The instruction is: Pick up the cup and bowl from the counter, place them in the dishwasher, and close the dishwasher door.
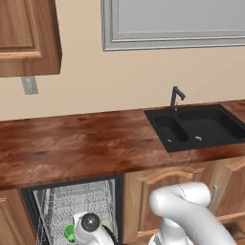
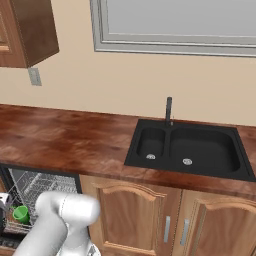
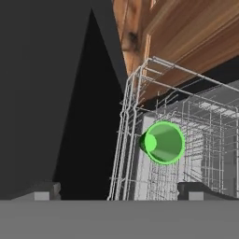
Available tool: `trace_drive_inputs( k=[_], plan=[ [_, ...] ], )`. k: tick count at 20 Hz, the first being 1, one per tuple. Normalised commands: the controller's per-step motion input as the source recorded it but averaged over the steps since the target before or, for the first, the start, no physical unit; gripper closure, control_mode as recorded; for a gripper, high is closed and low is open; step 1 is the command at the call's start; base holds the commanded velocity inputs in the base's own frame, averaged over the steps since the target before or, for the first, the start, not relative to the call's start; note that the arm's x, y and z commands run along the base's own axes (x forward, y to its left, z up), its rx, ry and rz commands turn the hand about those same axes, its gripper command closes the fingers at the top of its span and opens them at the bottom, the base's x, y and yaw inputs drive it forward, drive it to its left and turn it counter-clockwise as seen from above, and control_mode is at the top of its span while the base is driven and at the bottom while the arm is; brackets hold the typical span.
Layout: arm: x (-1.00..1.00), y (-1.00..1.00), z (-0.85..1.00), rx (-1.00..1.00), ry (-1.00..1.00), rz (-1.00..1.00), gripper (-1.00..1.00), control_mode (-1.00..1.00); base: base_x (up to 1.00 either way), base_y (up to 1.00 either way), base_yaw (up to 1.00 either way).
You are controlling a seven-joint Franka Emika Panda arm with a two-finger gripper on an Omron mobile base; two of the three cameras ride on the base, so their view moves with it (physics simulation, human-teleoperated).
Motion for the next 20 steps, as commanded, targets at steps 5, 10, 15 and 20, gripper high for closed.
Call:
trace_drive_inputs(
  k=[5, 10, 15, 20],
  plan=[
    [-0.64, 0.0, 0.11, 0.0, -0.07, 0.01, -1.0, -1.0, 0.0, 0.0, 0.0],
    [-0.67, 0.05, 0.1, 0.0, -0.1, 0.01, -1.0, -1.0, 0.0, 0.0, 0.0],
    [-0.63, 0.05, 0.09, 0.0, -0.12, 0.02, -1.0, -1.0, 0.0, 0.0, 0.0],
    [-0.66, 0.06, 0.11, -0.02, -0.13, 0.02, -1.0, -1.0, 0.0, 0.0, 0.0]
  ],
)
